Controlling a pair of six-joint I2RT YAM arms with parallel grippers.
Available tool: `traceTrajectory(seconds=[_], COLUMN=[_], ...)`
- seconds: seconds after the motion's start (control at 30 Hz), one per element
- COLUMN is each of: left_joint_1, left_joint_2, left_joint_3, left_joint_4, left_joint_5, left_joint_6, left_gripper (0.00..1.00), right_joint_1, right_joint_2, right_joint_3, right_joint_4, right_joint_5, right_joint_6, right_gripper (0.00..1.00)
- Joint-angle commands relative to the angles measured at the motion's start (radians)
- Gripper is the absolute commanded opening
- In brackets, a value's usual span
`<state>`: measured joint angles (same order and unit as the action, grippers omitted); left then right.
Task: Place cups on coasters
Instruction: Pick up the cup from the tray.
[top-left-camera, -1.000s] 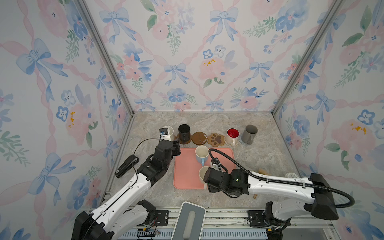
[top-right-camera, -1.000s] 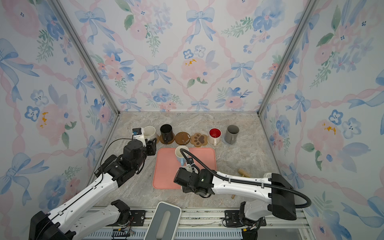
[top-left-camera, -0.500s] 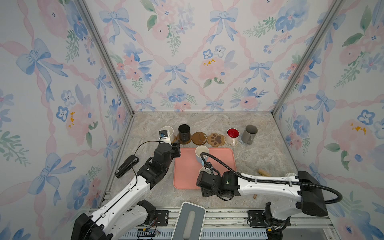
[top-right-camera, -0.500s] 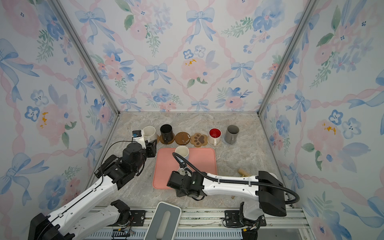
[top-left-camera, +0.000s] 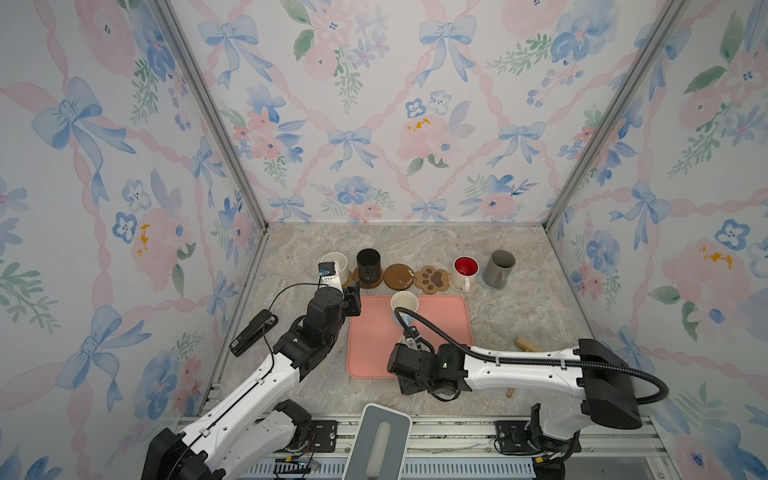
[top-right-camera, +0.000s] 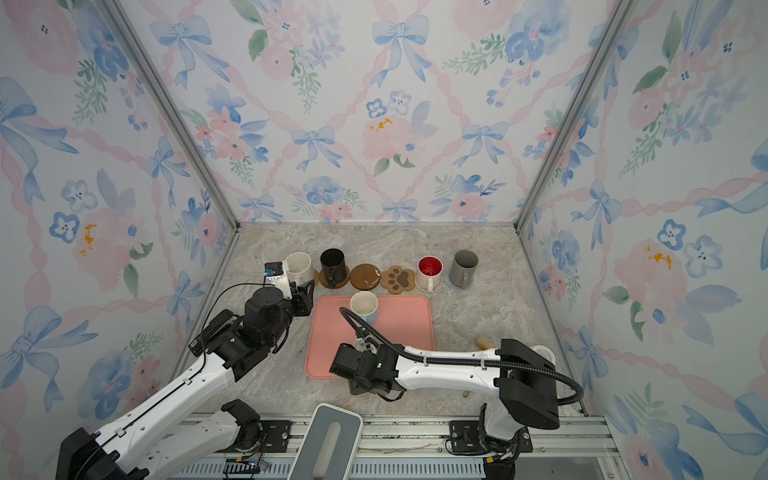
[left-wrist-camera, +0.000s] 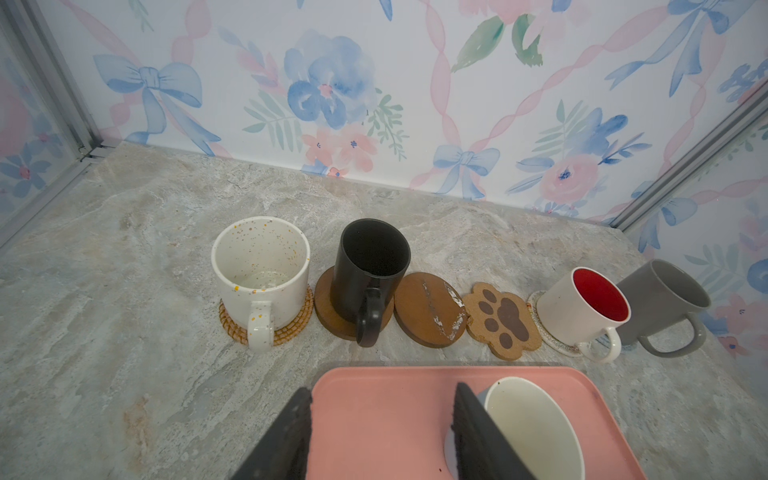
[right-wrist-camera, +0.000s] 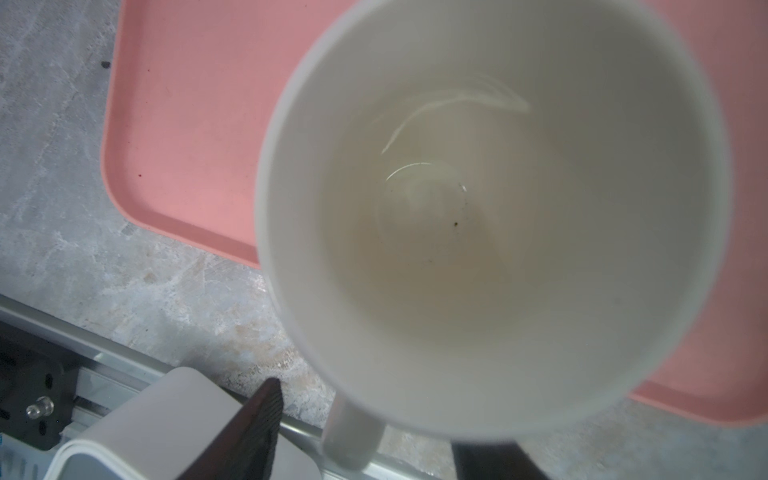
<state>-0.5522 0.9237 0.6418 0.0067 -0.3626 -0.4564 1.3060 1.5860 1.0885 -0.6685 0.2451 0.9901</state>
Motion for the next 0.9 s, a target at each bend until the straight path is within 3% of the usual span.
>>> traceTrajectory(seconds=[0.0,0.87], left_joint_1=[-0.005,-0.005], left_joint_2=[-0.007,0.051], left_joint_3=[-0.012,-0.006], left_joint_4=[0.027,0.062], left_joint_5=[0.018,0.04], left_joint_6=[-0.011,-0.007], left_gripper=[0.51,0.52], right_joint_1=[-0.021,-0.116], right_joint_2=[0.015,-0.003], right_joint_3=[0.015,-0.071], right_joint_4=[-0.006,-0.007], right_joint_5=[-0.001,0.006], right_joint_6=[0.021,0.01], right_gripper=[0.63,0.51])
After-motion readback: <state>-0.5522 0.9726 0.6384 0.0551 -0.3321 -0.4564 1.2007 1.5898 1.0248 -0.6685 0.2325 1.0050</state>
